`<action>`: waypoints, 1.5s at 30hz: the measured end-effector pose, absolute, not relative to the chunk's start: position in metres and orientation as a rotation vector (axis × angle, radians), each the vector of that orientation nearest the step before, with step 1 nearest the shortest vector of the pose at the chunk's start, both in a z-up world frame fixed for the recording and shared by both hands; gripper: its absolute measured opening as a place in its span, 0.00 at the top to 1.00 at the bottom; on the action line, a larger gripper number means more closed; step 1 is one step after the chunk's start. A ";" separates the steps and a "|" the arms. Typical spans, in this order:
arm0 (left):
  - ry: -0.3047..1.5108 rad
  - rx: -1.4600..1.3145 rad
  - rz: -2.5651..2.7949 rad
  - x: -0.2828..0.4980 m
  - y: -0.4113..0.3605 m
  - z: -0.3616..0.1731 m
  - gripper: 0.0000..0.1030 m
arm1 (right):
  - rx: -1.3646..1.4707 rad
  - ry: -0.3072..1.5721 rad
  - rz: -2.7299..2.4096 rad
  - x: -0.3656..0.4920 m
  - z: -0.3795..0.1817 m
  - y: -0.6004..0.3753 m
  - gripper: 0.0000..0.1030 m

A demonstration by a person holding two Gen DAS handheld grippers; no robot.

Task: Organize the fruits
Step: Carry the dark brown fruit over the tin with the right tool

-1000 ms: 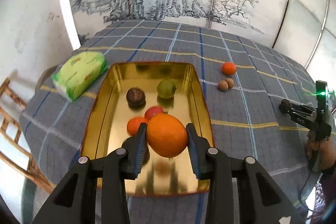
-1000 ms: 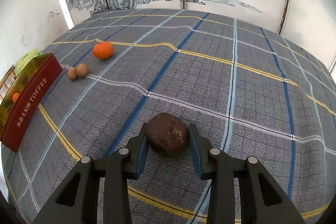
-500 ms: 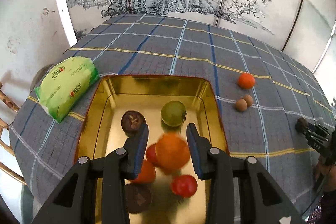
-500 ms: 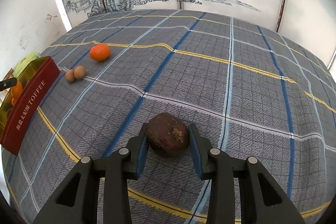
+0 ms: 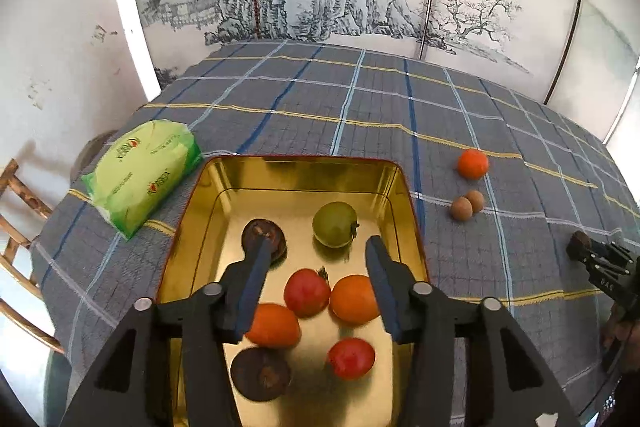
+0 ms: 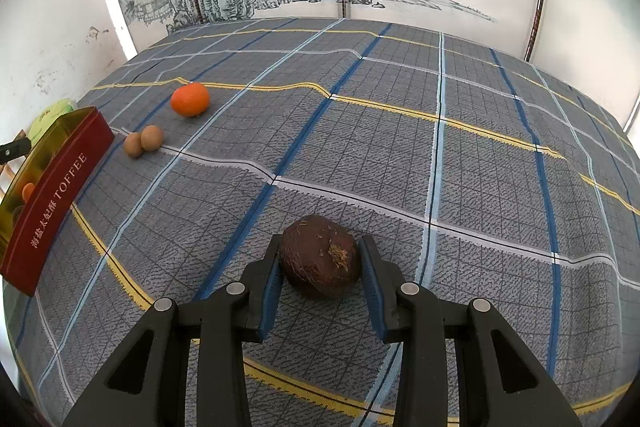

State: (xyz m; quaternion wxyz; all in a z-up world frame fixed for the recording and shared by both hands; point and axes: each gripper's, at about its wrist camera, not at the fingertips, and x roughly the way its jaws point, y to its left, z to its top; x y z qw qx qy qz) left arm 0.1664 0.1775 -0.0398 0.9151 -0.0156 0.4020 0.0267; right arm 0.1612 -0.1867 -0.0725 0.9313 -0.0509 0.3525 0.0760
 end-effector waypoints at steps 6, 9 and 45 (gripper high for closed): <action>0.800 -0.040 0.109 0.142 0.175 -0.031 0.42 | -0.102 0.722 0.163 0.161 -0.072 -0.187 0.63; 0.789 -0.056 0.143 0.127 0.177 -0.028 0.31 | -0.114 0.723 0.164 0.160 -0.073 -0.187 0.64; 0.834 -0.132 0.330 -0.020 0.221 -0.026 0.01 | -0.209 0.771 0.804 0.085 -0.047 0.087 0.64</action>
